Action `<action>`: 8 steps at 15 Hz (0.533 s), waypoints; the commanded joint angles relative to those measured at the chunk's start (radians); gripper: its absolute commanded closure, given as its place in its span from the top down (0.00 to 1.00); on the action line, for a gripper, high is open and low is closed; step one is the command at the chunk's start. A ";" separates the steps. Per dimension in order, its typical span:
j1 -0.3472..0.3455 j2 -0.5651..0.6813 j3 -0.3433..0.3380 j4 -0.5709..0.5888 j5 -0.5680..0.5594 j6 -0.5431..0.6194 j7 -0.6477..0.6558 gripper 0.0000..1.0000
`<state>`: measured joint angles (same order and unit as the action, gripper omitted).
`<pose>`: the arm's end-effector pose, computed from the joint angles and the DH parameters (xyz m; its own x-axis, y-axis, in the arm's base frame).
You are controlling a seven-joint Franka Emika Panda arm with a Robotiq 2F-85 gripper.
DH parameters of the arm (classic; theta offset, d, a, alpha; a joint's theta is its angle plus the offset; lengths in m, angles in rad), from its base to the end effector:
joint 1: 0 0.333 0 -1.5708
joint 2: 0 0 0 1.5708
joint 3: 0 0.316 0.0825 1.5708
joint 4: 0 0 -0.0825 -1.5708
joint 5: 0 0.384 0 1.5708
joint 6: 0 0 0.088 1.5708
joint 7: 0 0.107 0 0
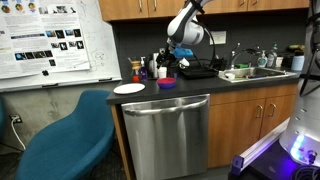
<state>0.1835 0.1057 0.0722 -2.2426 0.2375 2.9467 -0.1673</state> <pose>0.5638 0.1308 0.3878 0.8140 0.1401 0.5637 0.2241 -0.9711 -0.0824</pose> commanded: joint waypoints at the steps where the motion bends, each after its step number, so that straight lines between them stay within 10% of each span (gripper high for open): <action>1: -0.020 0.082 -0.035 0.098 -0.038 0.028 -0.004 1.00; 8: -0.079 0.141 -0.058 0.172 -0.166 -0.010 0.105 1.00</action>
<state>0.1277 0.2243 0.0154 -2.1033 0.1253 2.9605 -0.1171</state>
